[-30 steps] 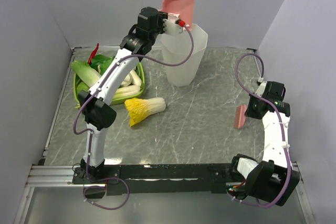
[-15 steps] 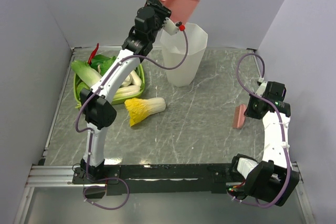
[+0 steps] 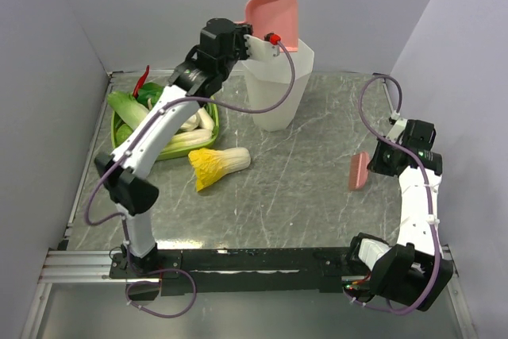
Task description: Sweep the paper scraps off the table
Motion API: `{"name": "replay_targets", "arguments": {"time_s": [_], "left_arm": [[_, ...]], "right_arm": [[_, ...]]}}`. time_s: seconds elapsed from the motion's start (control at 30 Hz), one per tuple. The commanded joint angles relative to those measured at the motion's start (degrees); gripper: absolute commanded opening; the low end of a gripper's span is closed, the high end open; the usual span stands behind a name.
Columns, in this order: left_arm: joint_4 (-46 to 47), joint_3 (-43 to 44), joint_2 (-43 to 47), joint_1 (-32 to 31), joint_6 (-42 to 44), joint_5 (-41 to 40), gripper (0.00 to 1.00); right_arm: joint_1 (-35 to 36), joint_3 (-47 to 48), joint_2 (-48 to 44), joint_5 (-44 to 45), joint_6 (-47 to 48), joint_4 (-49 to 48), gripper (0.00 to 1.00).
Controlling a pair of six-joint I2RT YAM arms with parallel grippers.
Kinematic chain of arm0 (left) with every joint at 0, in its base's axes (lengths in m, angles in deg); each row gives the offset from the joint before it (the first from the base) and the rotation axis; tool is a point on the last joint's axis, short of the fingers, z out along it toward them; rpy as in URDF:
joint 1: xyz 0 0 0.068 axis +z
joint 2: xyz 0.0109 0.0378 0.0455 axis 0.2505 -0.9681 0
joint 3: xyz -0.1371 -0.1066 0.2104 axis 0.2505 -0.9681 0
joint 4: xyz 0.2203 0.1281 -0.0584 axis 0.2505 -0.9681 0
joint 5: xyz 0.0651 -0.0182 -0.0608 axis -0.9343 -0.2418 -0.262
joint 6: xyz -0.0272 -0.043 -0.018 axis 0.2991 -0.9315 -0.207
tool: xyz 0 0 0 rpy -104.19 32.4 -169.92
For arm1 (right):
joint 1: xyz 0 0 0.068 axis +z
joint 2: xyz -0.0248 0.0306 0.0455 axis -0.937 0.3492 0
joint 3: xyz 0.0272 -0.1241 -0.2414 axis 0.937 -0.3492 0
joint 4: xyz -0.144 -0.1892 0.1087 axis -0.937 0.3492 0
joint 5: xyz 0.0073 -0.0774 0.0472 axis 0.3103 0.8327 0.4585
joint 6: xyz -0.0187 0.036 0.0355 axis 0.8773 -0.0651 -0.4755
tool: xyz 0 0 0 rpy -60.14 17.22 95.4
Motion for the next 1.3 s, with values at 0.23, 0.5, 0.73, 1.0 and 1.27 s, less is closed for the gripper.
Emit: {"name": "replay_targets", "arguments": {"time_s": [0.23, 0.5, 0.73, 1.0, 1.27], "left_arm": [[-29.2, -2.5, 17.7, -0.9, -30.9, 15.3, 0.01], [-43.9, -19.6, 26.7, -1.5, -32.3, 31.8, 0.01], [-48.6, -31.5, 26.9, -2.9, -33.9, 39.0, 0.01], [-41.7, -45.5, 25.2, -7.5, -35.7, 34.9, 0.03], [-35.1, -52.2, 16.5, -15.6, -39.0, 24.6, 0.07]], "right_arm": [[-0.3, 9.1, 3.2, -4.1, 2.8, 0.7, 0.0], [2.7, 15.4, 3.5, -6.0, 14.4, -0.2, 0.0], [12.4, 8.6, -3.9, 2.2, 35.5, -7.2, 0.0], [18.9, -5.4, -9.8, 16.0, 47.3, -18.4, 0.0], [20.0, -20.0, -12.5, 22.4, 55.9, -31.6, 0.0]]}}
